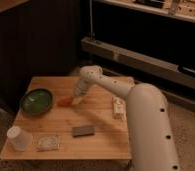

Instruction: Place the pepper on the white sponge

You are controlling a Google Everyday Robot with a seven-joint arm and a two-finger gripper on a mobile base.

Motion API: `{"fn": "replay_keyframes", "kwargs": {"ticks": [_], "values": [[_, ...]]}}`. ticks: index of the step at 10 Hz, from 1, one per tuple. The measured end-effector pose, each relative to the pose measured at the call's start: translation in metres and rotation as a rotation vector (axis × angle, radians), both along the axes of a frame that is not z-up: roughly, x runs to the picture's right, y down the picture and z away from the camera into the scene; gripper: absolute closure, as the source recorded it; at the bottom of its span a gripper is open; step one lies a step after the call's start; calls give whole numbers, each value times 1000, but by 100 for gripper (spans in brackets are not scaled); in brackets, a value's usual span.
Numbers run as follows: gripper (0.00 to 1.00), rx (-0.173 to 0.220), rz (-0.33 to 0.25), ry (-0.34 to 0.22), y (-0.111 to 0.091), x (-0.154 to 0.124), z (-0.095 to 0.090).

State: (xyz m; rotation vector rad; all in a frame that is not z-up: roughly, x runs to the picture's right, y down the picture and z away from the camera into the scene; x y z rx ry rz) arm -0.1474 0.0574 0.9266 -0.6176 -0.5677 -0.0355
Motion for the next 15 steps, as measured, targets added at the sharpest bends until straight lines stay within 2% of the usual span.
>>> {"fn": "replay_keyframes", "kwargs": {"ticks": [1,3,6,8,14,15], "values": [[49,1,-5,2,-1,0,-1],[69,-31,-20,21,4,0,11],[97,-60,-12,39,5,5,21],[100,-58,-38,36,7,1,19],[100,-52,-45,36,7,1,18],[100,-47,-52,28,9,-1,13]]}}
